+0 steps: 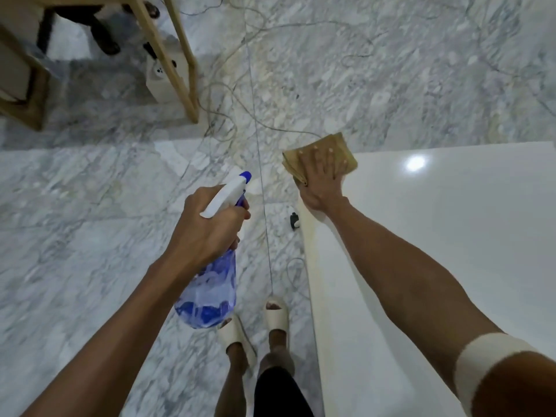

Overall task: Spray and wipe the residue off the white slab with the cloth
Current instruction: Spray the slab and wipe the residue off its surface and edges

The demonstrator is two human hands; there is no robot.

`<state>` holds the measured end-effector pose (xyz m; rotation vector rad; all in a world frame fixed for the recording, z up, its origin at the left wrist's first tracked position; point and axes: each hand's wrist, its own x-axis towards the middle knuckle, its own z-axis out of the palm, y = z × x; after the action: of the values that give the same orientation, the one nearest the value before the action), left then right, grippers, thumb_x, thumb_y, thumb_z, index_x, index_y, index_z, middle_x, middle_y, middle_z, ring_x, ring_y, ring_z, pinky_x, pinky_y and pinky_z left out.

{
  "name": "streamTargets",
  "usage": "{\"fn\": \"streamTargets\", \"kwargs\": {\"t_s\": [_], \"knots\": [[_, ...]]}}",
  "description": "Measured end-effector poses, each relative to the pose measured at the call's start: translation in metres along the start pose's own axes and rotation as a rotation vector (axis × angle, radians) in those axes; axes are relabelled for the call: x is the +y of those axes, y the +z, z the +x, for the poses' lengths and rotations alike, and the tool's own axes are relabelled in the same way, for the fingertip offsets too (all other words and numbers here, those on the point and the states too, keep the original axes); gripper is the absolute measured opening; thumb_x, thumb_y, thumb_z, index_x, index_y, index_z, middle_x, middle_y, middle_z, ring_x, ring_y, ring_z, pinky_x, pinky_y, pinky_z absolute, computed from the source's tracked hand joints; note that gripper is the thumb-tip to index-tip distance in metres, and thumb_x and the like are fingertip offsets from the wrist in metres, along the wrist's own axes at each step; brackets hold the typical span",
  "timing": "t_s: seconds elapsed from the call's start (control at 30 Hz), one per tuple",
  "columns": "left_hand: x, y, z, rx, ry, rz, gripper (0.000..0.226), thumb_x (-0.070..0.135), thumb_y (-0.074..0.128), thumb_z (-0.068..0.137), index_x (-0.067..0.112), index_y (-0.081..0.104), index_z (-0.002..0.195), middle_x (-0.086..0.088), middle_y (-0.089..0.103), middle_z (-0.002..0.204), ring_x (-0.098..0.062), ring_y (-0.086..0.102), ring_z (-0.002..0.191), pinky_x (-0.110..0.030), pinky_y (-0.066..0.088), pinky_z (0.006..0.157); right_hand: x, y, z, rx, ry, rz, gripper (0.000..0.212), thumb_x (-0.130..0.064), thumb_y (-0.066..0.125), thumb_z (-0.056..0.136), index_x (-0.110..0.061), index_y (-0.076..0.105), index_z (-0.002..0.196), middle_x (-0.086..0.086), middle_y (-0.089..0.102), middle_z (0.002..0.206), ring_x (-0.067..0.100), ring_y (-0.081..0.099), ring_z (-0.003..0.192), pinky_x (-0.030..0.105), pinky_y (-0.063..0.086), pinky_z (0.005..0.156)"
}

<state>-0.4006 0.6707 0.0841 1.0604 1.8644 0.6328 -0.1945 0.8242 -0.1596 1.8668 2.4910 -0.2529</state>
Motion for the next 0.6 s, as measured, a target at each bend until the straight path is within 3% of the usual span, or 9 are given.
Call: {"fn": "streamTargets", "kwargs": {"t_s": [0.13,0.27,0.4,0.6], "knots": [[-0.003,0.009,0.000,-0.011,-0.020,-0.014,0.018,-0.003,0.054,0.084,0.003,0.070,0.081,-0.024,0.074,0.087,-0.016,0.057,0.041,-0.050,0.059,0.055,0.003,-0.005,-0.005,-0.031,0.001,0.033,0.075,-0.062,0.018,0.093,-0.024,0.026,0.157,0.013,0.021,0.165,0.047,0.012,0.150,0.068,-0.002,0.115],[0.002,0.021,-0.008,-0.025,-0.017,-0.028,0.018,-0.004,0.052,0.085,0.001,0.068,0.084,-0.014,0.075,0.085,-0.014,0.056,0.039,-0.048,0.058,0.053,0.000,-0.008,-0.018,-0.042,-0.016,0.020,0.071,-0.060,0.028,0.094,-0.021,0.040,0.152,0.017,0.034,0.159,0.051,0.027,0.145,0.074,0.014,0.110],[0.001,0.034,-0.018,-0.042,-0.016,-0.051,0.017,-0.005,0.051,0.085,-0.001,0.068,0.084,-0.015,0.074,0.083,-0.014,0.054,0.039,-0.045,0.058,0.054,-0.005,-0.011,-0.044,-0.102,-0.077,0.045,0.078,-0.064,0.012,0.091,-0.026,0.019,0.159,0.014,0.011,0.167,0.047,0.003,0.151,0.070,-0.003,0.114],[-0.008,0.045,-0.043,-0.072,0.021,-0.036,0.018,-0.004,0.052,0.085,0.001,0.069,0.084,-0.014,0.075,0.083,-0.013,0.056,0.039,-0.038,0.057,0.052,-0.013,-0.004,-0.089,-0.103,-0.045,0.029,0.074,-0.061,0.014,0.095,-0.024,0.020,0.159,0.015,0.013,0.166,0.047,0.004,0.151,0.071,0.003,0.115]]}}
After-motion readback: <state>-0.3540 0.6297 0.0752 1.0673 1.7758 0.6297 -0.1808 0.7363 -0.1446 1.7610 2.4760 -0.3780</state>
